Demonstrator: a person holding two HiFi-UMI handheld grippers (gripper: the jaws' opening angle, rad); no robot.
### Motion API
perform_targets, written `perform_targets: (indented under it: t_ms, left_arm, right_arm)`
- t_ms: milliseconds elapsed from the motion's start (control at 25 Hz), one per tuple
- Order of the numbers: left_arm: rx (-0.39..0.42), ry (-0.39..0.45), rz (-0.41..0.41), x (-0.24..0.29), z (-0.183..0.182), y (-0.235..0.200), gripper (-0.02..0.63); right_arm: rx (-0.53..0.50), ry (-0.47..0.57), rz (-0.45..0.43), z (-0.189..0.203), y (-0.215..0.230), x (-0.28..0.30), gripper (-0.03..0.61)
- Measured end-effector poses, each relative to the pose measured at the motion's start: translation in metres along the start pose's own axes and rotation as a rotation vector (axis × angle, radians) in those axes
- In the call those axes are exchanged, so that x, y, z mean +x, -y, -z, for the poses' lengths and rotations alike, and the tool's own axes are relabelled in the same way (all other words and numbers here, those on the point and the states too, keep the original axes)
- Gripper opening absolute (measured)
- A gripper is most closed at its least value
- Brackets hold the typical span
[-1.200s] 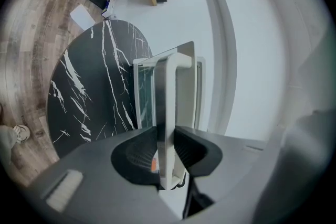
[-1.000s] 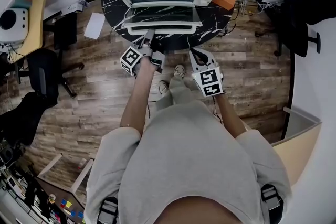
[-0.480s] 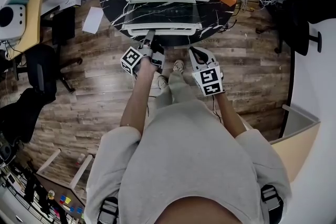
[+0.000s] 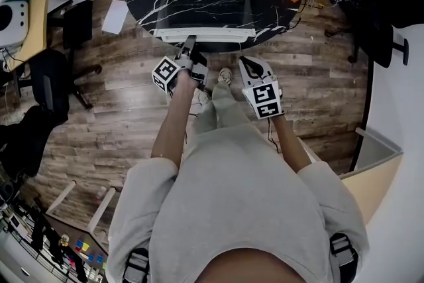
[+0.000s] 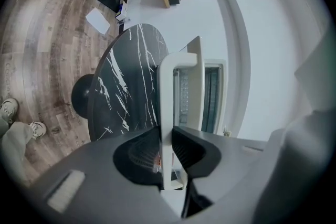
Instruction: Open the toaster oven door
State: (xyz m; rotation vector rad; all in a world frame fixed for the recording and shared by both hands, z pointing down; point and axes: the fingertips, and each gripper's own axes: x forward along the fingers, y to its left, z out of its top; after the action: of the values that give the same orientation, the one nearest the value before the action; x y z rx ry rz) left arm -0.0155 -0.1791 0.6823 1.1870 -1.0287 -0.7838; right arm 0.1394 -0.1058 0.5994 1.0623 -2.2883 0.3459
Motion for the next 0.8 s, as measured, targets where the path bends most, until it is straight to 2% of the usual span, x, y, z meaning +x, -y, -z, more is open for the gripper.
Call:
perform_targets:
  t_ms: [800]
  left_arm:
    - [-0.039, -0.008, -0.063, -0.001, 0.002, -0.039, 0.072]
  right_arm:
    - [0.03, -0.055, -0.033, 0.018, -0.004, 0.02, 0.012]
